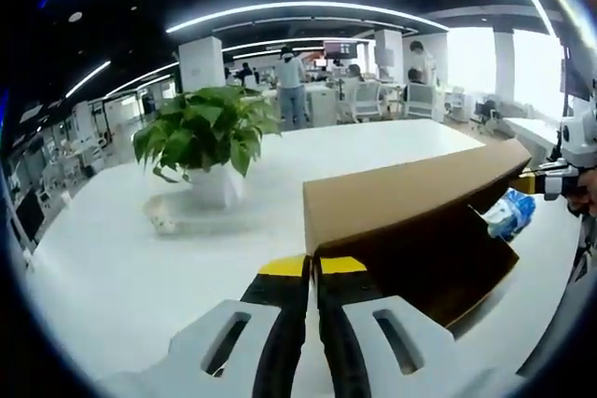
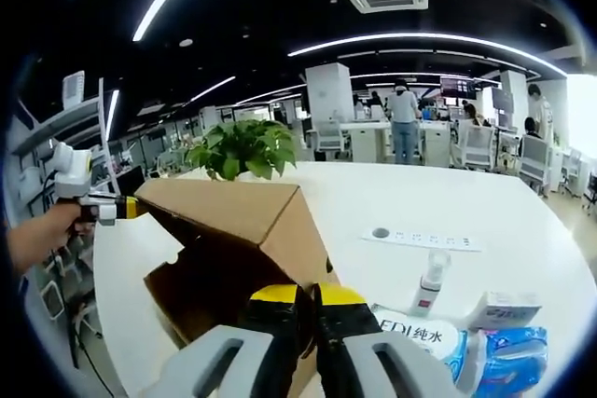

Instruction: Operate the shoe box by opening the lid, removing the specified soft item, and placing it in the target area until the item is outside and the box remains undamaged.

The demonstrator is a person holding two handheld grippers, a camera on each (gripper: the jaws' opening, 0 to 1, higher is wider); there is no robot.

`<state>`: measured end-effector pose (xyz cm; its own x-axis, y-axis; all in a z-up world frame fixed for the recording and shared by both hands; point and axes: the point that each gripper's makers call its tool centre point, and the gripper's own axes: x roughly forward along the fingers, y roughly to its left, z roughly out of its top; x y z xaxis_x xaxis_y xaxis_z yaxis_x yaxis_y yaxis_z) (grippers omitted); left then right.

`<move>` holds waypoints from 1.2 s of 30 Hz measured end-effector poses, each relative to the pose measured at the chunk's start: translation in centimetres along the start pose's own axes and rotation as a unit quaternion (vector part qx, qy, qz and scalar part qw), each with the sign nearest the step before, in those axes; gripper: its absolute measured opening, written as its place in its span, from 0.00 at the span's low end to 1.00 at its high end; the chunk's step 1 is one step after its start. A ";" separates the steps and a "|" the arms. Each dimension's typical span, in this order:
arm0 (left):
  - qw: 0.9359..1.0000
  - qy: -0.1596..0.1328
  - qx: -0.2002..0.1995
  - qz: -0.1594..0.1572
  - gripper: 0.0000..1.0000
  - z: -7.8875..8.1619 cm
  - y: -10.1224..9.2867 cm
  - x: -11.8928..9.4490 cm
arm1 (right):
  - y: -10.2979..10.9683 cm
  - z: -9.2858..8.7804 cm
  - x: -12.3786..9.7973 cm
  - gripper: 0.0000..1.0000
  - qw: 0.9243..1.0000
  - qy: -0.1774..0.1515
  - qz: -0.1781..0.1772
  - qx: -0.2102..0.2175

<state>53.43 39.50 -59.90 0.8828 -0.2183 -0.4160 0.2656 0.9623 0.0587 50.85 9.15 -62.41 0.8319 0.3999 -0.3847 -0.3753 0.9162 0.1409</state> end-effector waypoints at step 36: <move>0.999 0.038 0.004 -0.017 0.01 -4.2 -1.2 -1.7 | 0.9 -4.1 -0.9 0.00 0.999 0.043 0.019 -0.011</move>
<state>50.02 39.44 -63.13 0.8415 -0.2368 -0.4857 0.2978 0.9532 0.0512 48.08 9.46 -65.71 0.7788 0.4298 -0.4570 -0.4155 0.8991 0.1375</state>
